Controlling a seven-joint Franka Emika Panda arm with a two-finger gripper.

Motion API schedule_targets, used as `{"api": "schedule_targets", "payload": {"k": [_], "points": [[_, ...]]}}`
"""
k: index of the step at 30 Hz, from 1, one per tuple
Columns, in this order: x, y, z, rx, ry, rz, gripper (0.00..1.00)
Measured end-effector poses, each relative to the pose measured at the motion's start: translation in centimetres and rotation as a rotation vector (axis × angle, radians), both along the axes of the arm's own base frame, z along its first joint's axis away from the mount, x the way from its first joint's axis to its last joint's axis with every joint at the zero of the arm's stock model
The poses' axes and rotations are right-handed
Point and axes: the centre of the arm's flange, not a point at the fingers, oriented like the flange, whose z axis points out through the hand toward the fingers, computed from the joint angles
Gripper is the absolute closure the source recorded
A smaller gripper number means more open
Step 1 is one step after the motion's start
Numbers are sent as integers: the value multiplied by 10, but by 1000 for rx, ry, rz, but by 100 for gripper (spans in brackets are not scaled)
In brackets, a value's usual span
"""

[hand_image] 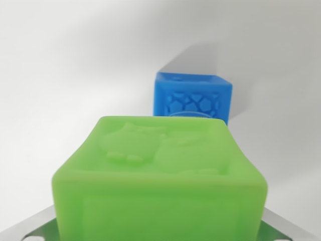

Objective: Stack cube

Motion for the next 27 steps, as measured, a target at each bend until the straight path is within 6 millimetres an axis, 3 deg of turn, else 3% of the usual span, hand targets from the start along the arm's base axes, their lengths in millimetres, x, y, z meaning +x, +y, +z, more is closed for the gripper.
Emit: {"api": "schedule_targets", "payload": {"k": [12, 27], "points": [[-2, -19, 1, 1, 0, -51, 100], [-3, -18, -42, 1, 5, -58, 100]]}}
